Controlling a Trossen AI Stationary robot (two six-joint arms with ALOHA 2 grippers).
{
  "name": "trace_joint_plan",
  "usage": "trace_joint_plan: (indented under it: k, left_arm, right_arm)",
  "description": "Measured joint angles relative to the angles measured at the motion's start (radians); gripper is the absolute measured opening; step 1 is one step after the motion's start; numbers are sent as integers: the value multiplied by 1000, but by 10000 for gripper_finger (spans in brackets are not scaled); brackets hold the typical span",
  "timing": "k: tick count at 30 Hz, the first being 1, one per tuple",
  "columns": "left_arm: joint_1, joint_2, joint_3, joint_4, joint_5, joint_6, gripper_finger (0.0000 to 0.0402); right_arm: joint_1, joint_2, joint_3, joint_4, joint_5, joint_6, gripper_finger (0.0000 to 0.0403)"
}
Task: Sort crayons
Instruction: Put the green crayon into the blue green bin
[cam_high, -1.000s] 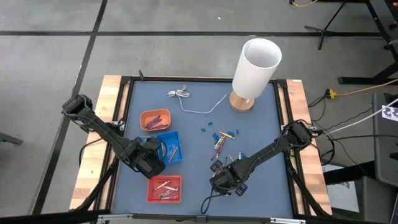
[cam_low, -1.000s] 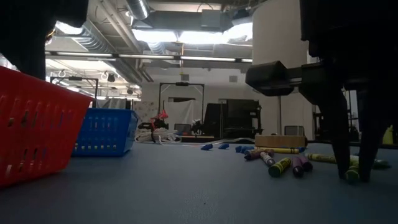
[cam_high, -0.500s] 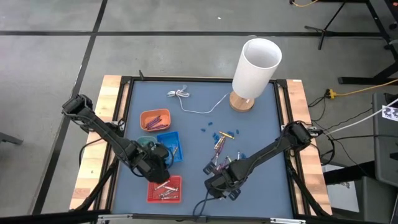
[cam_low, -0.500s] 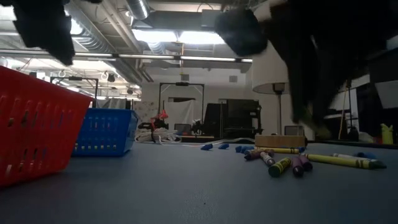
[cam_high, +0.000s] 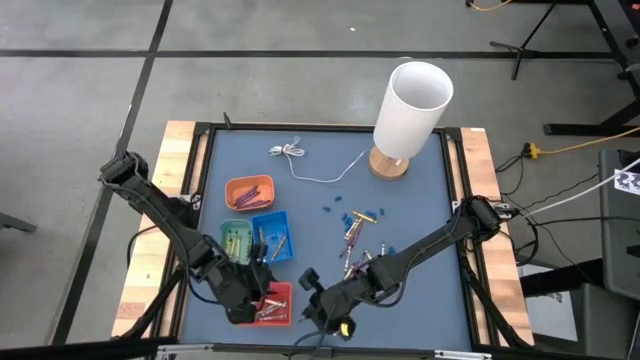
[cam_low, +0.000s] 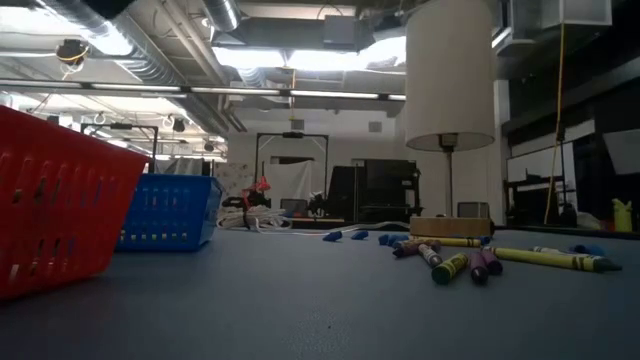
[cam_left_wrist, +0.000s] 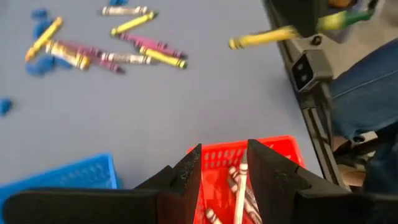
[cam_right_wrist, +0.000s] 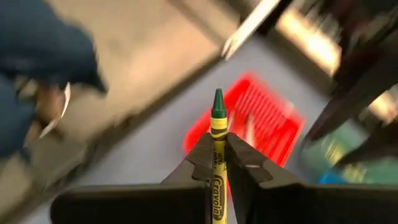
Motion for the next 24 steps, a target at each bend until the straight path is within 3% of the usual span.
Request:
trace_joint_plan:
  k: [9, 24]
  left_arm:
    - [-31, 0, 0, 116, -33, 120, 112]
    - [-34, 0, 0, 237, -102, 261, 112]
  right_arm:
    - [-9, -1, 0, 302, 8, -76, 23]
    - [-40, -1, 0, 380, 68, -74, 24]
